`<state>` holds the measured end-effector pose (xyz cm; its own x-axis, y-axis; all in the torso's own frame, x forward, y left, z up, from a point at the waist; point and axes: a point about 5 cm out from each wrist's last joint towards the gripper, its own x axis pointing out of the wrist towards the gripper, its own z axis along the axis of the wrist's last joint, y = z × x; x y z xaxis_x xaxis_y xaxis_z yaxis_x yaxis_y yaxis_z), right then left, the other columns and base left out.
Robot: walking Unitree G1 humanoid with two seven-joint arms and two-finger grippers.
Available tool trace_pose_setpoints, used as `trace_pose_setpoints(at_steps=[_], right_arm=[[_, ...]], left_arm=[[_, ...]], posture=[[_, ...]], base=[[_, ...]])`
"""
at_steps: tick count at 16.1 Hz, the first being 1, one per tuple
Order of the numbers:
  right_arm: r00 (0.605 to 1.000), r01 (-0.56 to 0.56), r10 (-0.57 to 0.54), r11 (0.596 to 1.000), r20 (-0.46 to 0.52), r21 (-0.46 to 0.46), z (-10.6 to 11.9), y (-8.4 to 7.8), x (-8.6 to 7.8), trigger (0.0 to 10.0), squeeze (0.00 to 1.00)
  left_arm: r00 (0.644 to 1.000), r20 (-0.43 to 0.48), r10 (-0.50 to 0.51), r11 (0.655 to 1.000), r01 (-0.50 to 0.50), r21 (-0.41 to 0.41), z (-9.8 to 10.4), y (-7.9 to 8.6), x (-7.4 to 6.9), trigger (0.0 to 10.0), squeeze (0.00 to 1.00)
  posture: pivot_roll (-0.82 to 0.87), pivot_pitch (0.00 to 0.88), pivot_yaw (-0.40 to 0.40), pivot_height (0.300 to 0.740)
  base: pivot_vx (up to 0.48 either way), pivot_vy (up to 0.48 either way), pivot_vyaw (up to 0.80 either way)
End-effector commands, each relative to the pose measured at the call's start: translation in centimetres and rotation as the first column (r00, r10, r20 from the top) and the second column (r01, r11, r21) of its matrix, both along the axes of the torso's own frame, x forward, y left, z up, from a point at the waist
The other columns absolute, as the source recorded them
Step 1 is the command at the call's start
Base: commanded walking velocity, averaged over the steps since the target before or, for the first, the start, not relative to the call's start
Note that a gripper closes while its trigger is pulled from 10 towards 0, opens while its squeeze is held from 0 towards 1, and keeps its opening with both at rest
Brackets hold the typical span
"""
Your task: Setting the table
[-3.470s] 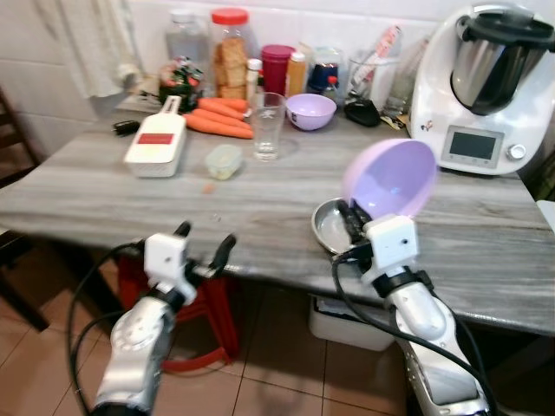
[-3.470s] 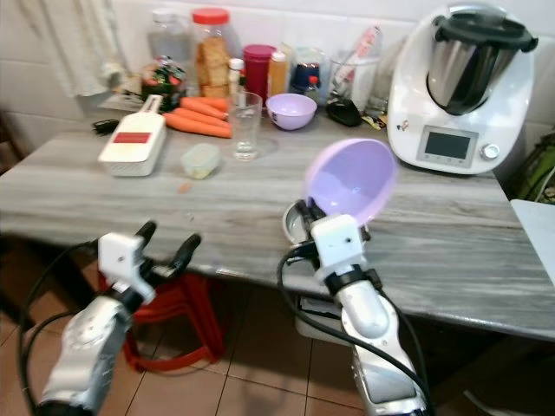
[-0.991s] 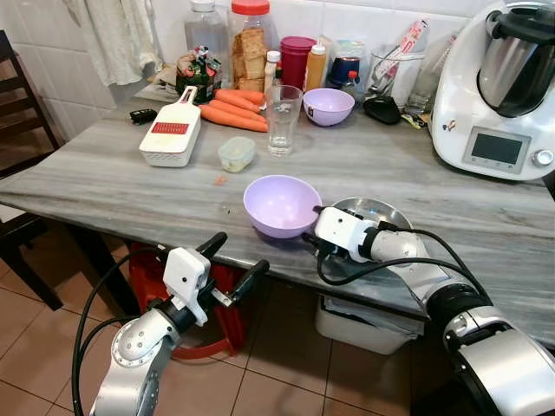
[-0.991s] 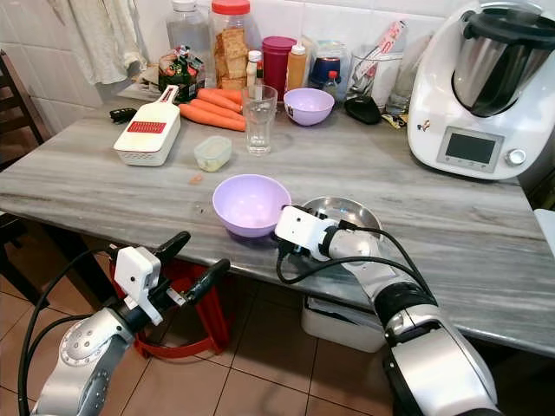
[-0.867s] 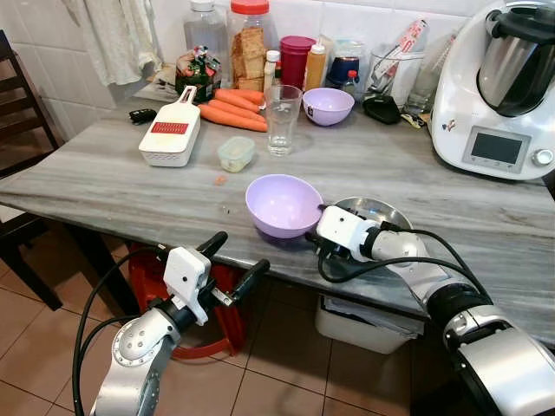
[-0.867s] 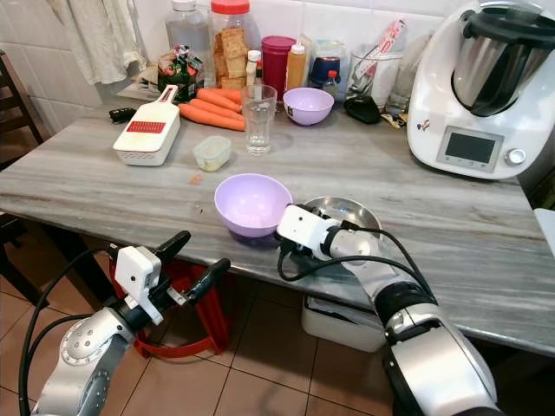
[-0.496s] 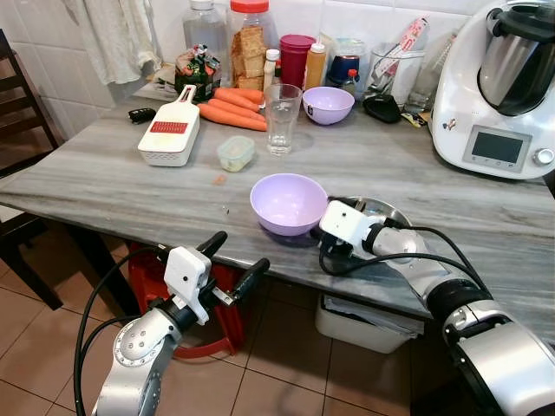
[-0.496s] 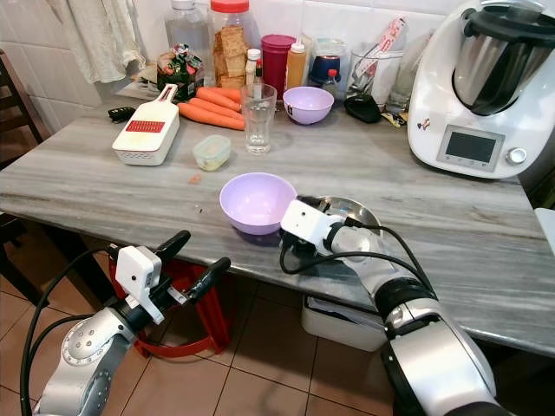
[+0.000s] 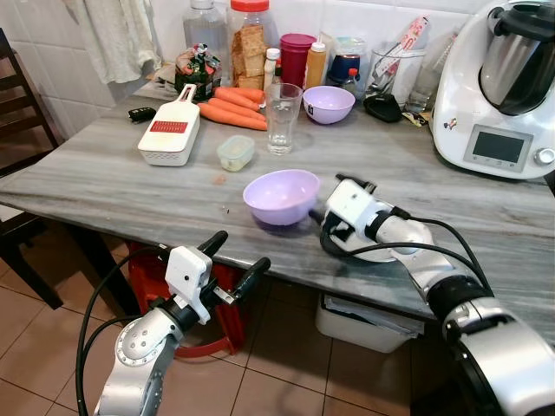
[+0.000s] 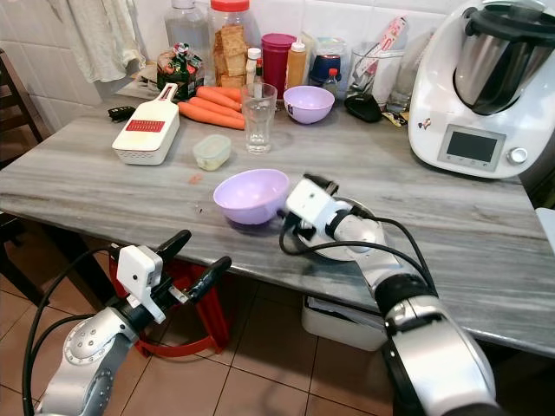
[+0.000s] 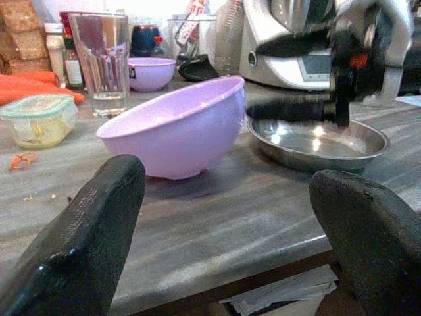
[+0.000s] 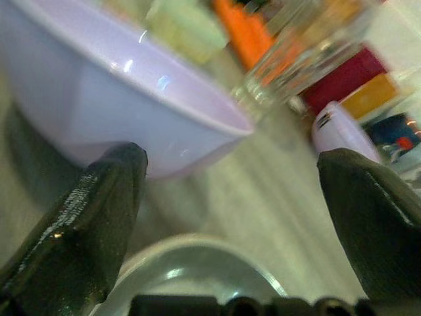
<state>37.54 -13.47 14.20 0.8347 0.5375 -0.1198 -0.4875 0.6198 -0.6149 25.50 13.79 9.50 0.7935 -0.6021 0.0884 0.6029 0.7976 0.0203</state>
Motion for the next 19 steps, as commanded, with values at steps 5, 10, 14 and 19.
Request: trace_pose_setpoints(at_steps=[5,10,14,19], right_arm=[[0.998,0.014,-0.022,0.989,0.054,0.144,0.4,-0.2,-1.2,10.0,0.0],[0.995,0.08,-0.09,0.976,0.038,0.203,-1.0,-1.0,-2.6,10.0,0.0],[0.91,0.404,-0.415,0.883,-0.008,0.24,-2.2,-4.7,-4.5,10.0,0.0],[0.88,0.474,-0.464,0.858,-0.099,0.199,-3.2,-6.1,-4.9,10.0,0.0]], left_arm=[[1.0,-0.003,-0.017,1.0,0.017,0.004,-0.2,-0.6,0.2,10.0,0.0],[1.0,-0.002,-0.024,1.0,0.024,0.001,-0.1,-0.8,0.4,10.0,0.0],[1.0,0.005,-0.012,1.0,0.012,0.001,0.0,-0.6,0.5,10.0,0.0],[1.0,0.002,-0.018,1.0,0.018,0.002,-0.1,-0.6,0.8,10.0,0.0]], posture=[[0.01,0.0,-0.034,0.74],[0.0,0.0,-0.03,0.74],[0.0,0.0,-0.032,0.74],[-0.01,0.0,-0.032,0.74]], base=[[0.0,0.0,0.0],[0.0,0.0,0.0],[0.0,0.0,0.0],[0.0,0.0,0.0]])
